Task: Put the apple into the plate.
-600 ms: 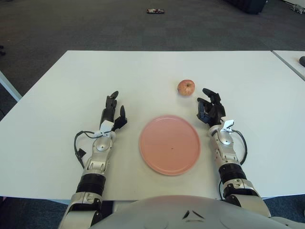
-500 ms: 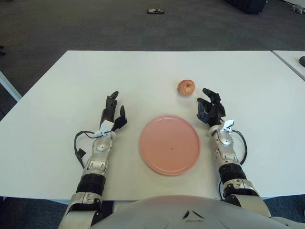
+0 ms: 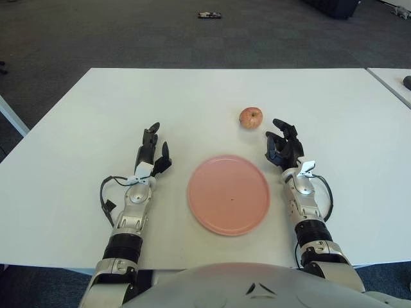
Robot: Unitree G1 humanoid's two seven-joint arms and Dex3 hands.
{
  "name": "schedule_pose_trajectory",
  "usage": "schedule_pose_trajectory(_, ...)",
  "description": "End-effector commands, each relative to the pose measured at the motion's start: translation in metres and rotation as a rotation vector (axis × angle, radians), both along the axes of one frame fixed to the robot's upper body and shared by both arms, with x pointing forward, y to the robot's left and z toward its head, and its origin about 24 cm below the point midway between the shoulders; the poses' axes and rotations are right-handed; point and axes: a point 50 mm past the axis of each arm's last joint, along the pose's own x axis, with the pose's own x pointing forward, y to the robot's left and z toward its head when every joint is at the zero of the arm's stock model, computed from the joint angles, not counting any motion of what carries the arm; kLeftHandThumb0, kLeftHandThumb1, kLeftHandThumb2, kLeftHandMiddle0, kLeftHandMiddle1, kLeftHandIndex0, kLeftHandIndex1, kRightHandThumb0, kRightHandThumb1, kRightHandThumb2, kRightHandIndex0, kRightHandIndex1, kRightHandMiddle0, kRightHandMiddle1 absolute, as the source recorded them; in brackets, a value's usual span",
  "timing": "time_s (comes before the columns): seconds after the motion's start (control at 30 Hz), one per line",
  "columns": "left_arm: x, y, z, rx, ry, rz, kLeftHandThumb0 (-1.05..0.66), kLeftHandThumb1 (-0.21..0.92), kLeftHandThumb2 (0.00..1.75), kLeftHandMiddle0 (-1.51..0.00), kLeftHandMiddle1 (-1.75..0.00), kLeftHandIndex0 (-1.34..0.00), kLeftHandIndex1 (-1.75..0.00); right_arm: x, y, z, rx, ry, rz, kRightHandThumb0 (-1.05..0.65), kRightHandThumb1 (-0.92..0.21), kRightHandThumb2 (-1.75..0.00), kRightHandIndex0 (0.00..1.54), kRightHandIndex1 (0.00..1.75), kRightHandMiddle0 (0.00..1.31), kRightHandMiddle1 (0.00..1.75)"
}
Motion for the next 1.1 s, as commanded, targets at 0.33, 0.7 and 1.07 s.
schedule_pose_trajectory(0.33,0.002,-0.003,-0.001,0.016,0.009,0.0,-0.87,0.92,0.97,-0.18,-0.09,0.0,-0.52,-0.012,-0.005,-0.019,0.01,0.098,-0.013,-0.43,-0.6,-0.88,0.13,0.79,0.0,0.82)
schedule_pose_trajectory(0.7,0.003,-0.004,-0.002,0.011,0.012,-0.002,-0.87,0.92,0.96,-0.19,-0.09,0.0,-0.52,-0.021,-0.021,0.017,-0.017,-0.125,-0.08,-0.38,-0.5,-0.94,0.07,0.8,0.0,0.84)
schedule_pose_trajectory(1.07,0.004,-0.006,-0.002,0.005,0.01,-0.004,-0.88,0.92,0.96,-0.19,-0.09,0.0,-0.54,-0.018,-0.024,0.043,-0.073,-0.243,-0.124,-0.38,-0.48,-0.94,0.02,0.79,0.0,0.84)
